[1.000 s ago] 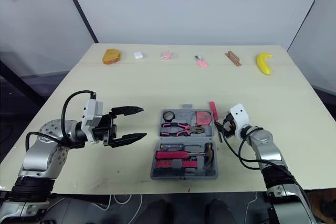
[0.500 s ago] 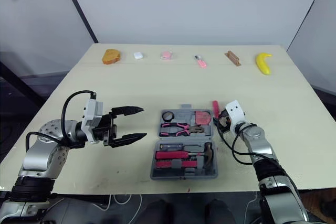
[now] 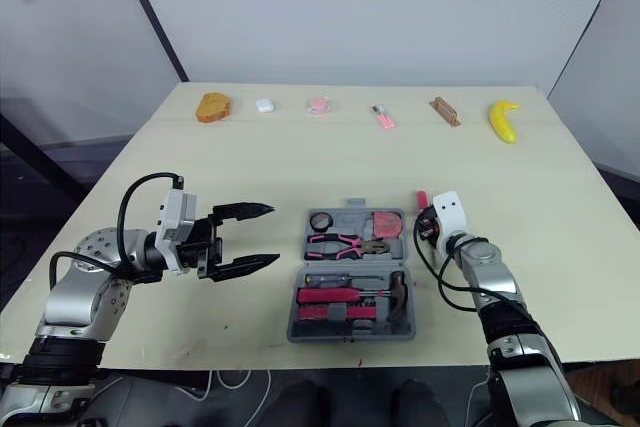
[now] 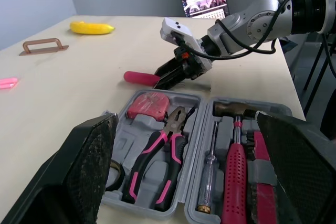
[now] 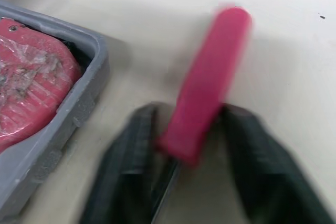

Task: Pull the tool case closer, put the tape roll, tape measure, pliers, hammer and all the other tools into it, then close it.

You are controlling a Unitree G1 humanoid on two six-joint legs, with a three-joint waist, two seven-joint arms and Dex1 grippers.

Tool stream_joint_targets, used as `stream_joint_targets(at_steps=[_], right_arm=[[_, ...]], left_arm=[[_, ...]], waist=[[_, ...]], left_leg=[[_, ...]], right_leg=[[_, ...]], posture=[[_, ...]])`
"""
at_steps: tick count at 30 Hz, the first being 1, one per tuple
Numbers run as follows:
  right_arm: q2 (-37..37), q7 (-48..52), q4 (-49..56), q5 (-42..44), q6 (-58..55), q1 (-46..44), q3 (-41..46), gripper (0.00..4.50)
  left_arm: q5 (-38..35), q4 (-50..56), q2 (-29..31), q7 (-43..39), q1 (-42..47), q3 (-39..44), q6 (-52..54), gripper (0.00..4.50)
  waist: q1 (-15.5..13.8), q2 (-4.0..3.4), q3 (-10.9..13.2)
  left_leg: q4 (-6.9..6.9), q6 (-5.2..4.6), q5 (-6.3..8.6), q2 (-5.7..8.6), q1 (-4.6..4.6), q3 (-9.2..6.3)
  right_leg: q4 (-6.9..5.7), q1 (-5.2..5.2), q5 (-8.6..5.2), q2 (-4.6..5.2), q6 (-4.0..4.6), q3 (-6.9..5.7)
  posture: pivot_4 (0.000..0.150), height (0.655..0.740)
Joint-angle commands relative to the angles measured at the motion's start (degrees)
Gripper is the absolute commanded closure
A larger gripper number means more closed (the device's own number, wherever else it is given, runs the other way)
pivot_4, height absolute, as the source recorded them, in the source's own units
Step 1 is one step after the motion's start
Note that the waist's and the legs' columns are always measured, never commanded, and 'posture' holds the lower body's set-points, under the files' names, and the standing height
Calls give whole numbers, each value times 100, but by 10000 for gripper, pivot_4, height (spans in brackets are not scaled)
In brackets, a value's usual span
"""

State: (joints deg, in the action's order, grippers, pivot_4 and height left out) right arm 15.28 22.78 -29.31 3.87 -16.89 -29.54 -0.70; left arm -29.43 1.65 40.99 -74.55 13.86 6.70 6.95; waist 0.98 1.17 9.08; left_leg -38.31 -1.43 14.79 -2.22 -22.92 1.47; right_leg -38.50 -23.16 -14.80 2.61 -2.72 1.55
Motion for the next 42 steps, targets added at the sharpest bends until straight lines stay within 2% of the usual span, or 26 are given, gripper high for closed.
stream_joint_targets(at_steps=[1,8,16,24,33,38,39,42], right_arm=[[152,-95,191,-24,-52,81,136,41280],[433,181,917,109,-321,416,134,41280],[1002,679,2922,370,-1240,1658,181,41280],[854,246,4555,542,-1871,2922,443,41280],[174,-559,5024,438,-1916,3614,391,41280],[197,-557,4873,326,-1681,3752,260,41280],[201,-551,4846,330,-1632,3772,280,30744],[192,-534,4823,365,-1364,3868,417,17728]], left_arm=[[-72,116,-14,20,101,71,-74,0],[-113,61,-50,-63,189,60,-77,0],[-432,190,127,-615,51,134,17,0],[-726,694,488,-1238,-198,54,188,0],[-776,795,542,-1362,-188,32,232,0],[-776,798,538,-1372,-158,13,241,0],[-779,807,541,-1375,-154,9,249,0],[-786,788,565,-1402,-122,8,272,0]], waist=[[-5,0,0],[-1,-3,3],[9,-11,8],[-25,-13,12],[-12,-14,13],[-17,-14,13],[-17,-14,13],[-18,-14,13]], left_leg=[[0,0,0,0,0,0],[0,0,0,1,-4,-3],[5,0,0,0,-17,-6],[5,0,0,-2,-19,-8],[5,0,0,-3,-20,-6],[5,0,0,-3,-21,-7],[5,0,0,-3,-21,-7],[5,0,0,-3,-23,-7]], right_leg=[[0,0,0,0,0,0],[3,0,0,0,0,-2],[16,-7,0,-1,-1,-6],[20,-10,-2,-3,-1,-7],[27,-10,-2,-4,0,-5],[31,-9,-2,-4,0,-6],[34,-9,-2,-4,0,-6],[36,-9,-2,-4,0,-7]], posture=[[1500,7400],[1500,7400],[1500,7400],[1500,7400],[1500,7400],[1500,7400],[1500,7400],[1500,7400]])
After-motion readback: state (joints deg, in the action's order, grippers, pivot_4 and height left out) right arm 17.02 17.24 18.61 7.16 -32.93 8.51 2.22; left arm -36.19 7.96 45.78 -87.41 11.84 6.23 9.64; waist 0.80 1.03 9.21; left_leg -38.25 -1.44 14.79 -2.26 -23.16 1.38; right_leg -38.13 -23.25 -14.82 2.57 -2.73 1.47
